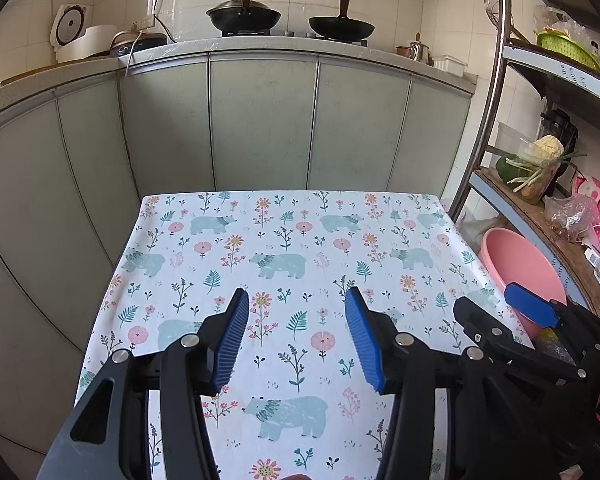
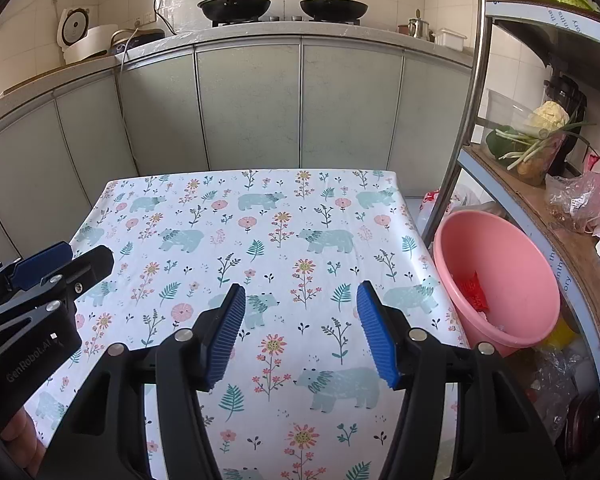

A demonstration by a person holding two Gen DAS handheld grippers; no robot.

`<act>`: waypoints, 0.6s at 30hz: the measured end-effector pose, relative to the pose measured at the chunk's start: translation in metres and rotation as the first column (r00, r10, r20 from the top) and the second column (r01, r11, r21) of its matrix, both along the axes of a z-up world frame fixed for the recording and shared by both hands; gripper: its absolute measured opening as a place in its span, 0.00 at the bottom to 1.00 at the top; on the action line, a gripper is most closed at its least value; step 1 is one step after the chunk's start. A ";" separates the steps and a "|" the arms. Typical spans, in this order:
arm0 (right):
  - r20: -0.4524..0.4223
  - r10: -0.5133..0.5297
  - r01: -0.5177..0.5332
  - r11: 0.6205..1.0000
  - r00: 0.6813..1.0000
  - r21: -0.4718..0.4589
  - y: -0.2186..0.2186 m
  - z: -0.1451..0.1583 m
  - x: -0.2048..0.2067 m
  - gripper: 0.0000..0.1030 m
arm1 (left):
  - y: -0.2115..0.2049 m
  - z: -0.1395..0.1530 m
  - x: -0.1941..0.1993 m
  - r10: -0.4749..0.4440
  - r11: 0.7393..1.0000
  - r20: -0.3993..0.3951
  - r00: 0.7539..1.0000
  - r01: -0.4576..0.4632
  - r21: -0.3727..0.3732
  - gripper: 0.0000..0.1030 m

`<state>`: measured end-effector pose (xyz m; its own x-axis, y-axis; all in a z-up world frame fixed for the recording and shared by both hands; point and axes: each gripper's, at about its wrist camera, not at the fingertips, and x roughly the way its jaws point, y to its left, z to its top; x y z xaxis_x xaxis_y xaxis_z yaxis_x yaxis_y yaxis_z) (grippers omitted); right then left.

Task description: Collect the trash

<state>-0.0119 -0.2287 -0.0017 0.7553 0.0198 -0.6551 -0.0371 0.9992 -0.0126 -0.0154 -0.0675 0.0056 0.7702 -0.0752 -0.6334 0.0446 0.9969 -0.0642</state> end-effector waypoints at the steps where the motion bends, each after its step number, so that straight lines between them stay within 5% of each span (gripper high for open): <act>1: 0.000 0.000 0.000 1.000 1.000 0.000 0.000 0.000 0.000 0.57 | 0.000 0.000 0.000 0.000 1.000 0.001 1.000 0.000 0.001 0.48; 18: 0.000 0.001 -0.001 1.000 1.000 -0.001 0.000 0.000 0.000 0.57 | 0.000 -0.001 0.000 -0.002 1.000 -0.001 1.000 0.002 0.000 0.48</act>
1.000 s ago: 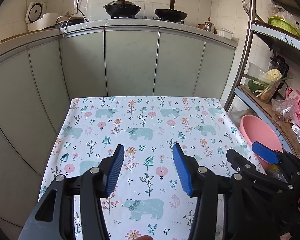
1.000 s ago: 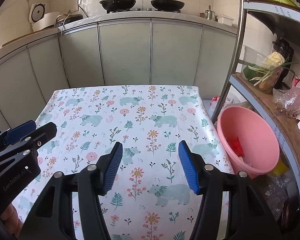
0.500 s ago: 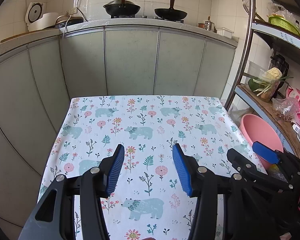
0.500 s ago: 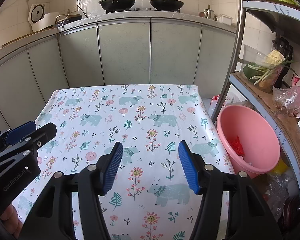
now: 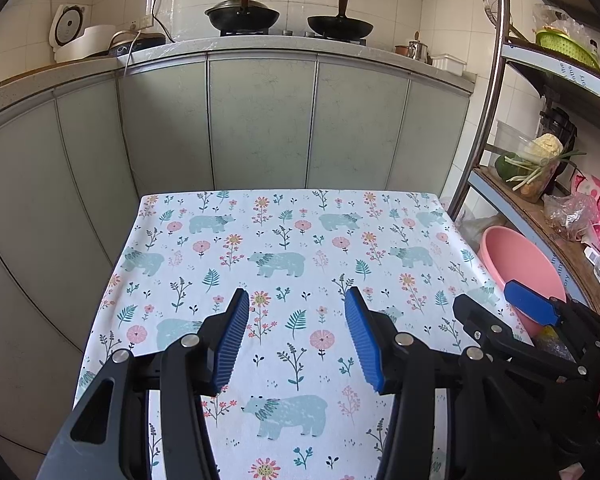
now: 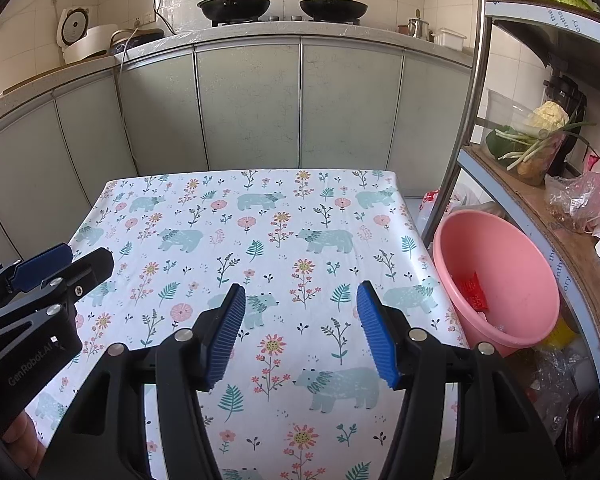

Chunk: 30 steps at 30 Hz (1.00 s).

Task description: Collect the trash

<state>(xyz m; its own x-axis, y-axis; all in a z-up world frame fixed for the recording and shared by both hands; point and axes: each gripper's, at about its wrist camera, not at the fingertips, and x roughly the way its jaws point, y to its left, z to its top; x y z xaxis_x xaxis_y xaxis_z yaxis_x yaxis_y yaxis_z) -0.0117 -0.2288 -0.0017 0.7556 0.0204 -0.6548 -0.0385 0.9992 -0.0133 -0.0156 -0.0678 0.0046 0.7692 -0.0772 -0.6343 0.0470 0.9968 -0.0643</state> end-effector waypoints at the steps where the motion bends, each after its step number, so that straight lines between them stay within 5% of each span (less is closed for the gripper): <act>1: 0.002 -0.001 0.001 1.000 1.000 -0.001 -0.001 0.000 0.000 0.57 | 0.000 0.000 0.000 -0.001 1.000 0.000 1.000 0.001 0.000 0.48; 17: 0.027 -0.110 0.110 0.993 0.994 -0.030 -0.046 0.012 -0.021 0.57 | -0.048 0.008 0.003 -0.152 0.988 0.000 0.988 0.152 -0.008 0.48; 30: 0.032 -0.332 0.333 0.942 0.943 -0.032 -0.130 0.018 -0.066 0.57 | -0.145 0.022 -0.005 -0.394 0.919 0.021 0.919 0.394 0.012 0.48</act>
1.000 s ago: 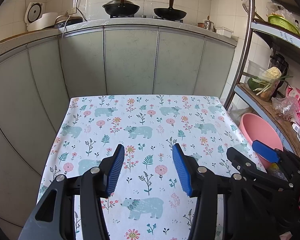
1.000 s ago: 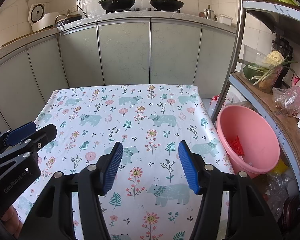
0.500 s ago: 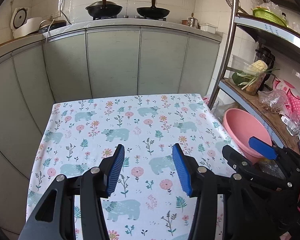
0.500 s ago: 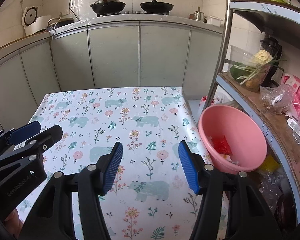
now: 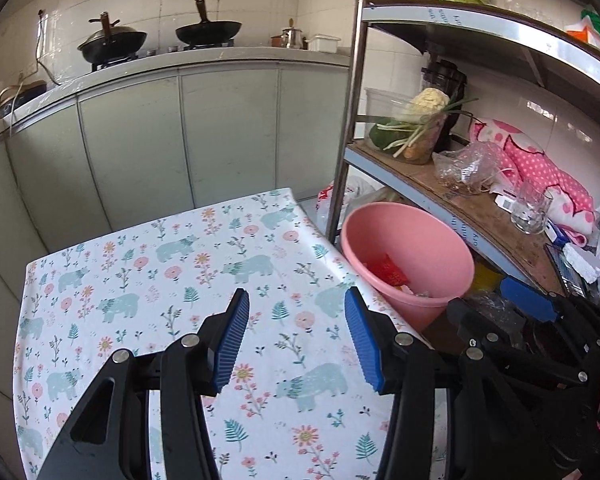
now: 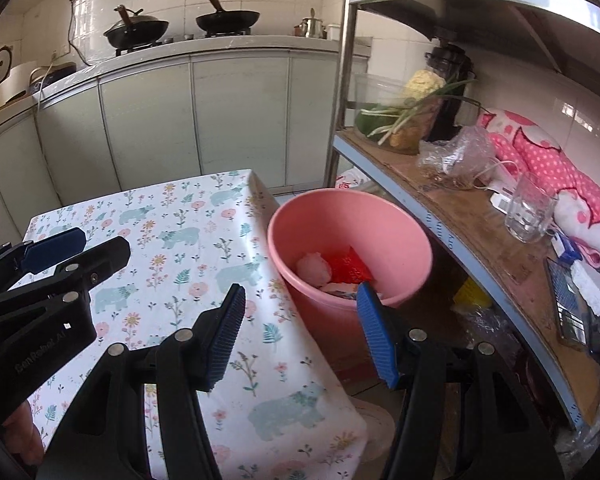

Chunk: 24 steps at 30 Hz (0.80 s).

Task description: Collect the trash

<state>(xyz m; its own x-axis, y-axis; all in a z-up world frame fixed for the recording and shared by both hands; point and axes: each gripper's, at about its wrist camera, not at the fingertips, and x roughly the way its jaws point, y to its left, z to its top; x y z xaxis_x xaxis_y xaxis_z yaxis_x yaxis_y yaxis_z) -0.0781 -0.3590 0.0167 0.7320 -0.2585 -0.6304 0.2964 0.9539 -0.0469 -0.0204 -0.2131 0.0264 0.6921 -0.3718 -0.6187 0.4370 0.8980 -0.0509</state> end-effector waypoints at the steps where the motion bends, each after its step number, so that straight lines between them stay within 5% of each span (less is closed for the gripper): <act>1: -0.001 -0.016 0.016 1.000 1.000 0.003 -0.005 0.000 -0.003 0.57 | -0.007 0.001 -0.002 -0.016 1.000 0.004 1.000 0.016 0.003 0.48; 9: -0.001 -0.078 0.078 0.997 0.997 0.014 -0.028 -0.003 -0.015 0.57 | -0.041 0.003 -0.013 -0.100 0.995 0.011 0.995 0.100 0.009 0.48; 24: -0.004 -0.077 0.077 0.997 0.997 0.021 -0.028 -0.006 -0.014 0.57 | -0.043 0.000 -0.017 -0.111 0.994 0.007 0.994 0.111 0.018 0.48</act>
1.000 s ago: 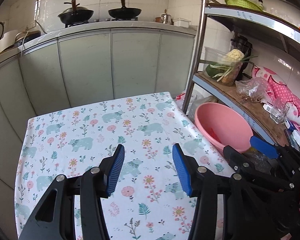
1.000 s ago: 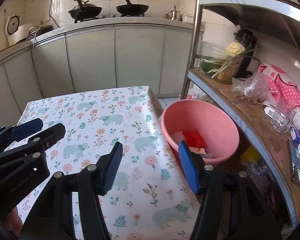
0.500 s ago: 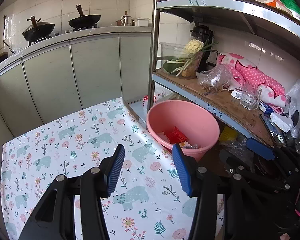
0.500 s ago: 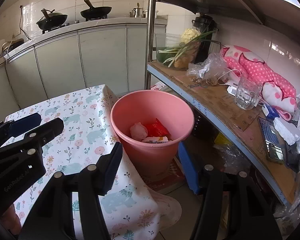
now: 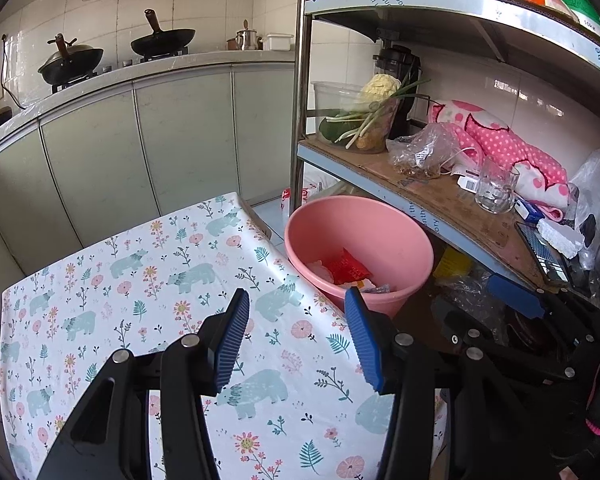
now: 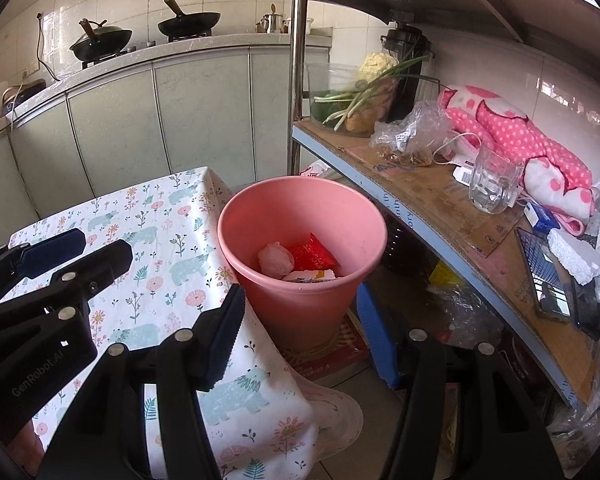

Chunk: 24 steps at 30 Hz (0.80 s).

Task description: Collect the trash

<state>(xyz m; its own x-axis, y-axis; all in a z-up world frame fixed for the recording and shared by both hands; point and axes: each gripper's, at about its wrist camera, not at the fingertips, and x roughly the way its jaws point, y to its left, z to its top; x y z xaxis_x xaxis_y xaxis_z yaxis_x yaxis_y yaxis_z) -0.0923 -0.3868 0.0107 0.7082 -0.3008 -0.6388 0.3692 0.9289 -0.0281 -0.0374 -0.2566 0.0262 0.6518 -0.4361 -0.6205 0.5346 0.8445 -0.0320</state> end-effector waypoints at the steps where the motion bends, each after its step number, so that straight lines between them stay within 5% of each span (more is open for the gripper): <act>1: 0.000 0.000 0.000 1.000 1.000 0.000 0.000 0.000 0.000 0.57 | 0.000 0.000 0.000 -0.001 1.000 -0.001 1.000 0.001 0.000 0.48; 24: -0.004 0.008 -0.008 1.000 1.000 -0.002 0.003 -0.003 0.002 0.57 | 0.000 0.000 0.000 -0.002 1.000 -0.002 1.000 0.002 -0.002 0.48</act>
